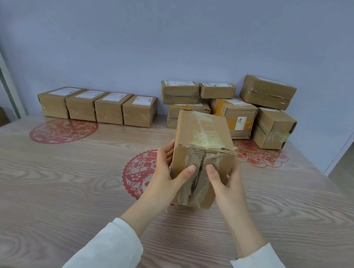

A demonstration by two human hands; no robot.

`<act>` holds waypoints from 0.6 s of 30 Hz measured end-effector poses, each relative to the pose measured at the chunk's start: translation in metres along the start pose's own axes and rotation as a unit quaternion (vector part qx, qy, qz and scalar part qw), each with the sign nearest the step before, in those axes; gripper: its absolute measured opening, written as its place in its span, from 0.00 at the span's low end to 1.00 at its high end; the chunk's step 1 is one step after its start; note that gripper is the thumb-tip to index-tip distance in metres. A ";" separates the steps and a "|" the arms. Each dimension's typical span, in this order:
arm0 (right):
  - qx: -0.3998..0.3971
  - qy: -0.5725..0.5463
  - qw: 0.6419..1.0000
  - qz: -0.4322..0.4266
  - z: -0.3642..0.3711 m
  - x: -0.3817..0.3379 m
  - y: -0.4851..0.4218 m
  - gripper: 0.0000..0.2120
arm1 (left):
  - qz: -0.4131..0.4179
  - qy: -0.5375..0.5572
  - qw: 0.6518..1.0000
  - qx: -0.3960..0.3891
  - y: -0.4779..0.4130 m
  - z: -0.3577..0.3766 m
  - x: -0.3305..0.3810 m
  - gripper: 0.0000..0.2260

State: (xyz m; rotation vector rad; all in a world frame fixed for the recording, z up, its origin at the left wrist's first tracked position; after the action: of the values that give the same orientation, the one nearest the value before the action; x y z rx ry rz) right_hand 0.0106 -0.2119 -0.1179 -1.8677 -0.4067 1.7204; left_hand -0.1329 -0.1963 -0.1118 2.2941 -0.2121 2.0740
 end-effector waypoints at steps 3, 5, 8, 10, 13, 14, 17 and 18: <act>-0.009 -0.007 1.000 -0.015 0.001 0.001 0.000 0.30 | 0.000 0.009 1.000 0.001 0.001 -0.001 0.005 0.33; -0.012 -0.022 1.000 -0.016 0.001 0.003 0.003 0.35 | 0.003 0.012 1.000 0.012 0.001 -0.002 0.007 0.29; -0.007 -0.029 1.000 0.001 0.002 0.001 0.004 0.41 | 0.011 -0.005 1.000 0.013 0.000 -0.004 0.006 0.26; 0.001 -0.029 1.000 0.012 0.002 0.000 0.003 0.38 | 0.010 -0.010 1.000 0.004 0.001 -0.003 0.004 0.26; -0.003 -0.038 0.999 0.001 0.001 -0.003 0.003 0.24 | 0.007 -0.002 1.000 -0.009 0.002 -0.005 0.005 0.27; -0.005 -0.035 0.999 -0.005 0.000 -0.003 0.002 0.23 | 0.008 0.004 1.000 -0.012 0.003 -0.005 0.006 0.28; -0.014 -0.033 0.999 -0.013 -0.001 -0.004 0.003 0.23 | -0.005 0.025 1.000 -0.012 0.003 -0.007 0.009 0.30; -0.019 -0.040 0.999 -0.009 -0.001 -0.005 0.002 0.23 | -0.009 0.034 0.999 -0.008 0.003 -0.007 0.011 0.27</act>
State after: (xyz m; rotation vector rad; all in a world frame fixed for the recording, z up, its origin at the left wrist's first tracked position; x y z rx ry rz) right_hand 0.0105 -0.2166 -0.1154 -1.8202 -0.4894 1.7911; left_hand -0.1395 -0.1990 -0.1004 2.2040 -0.2051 2.1296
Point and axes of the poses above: each hand's wrist, its own y-axis away from the middle knuckle, its own z-axis out of the palm, x = y × z, the point moved 2 cm from there along -y, towards the middle knuckle, and after that the axes turned 14 degrees about -z, right-handed, at the moved point
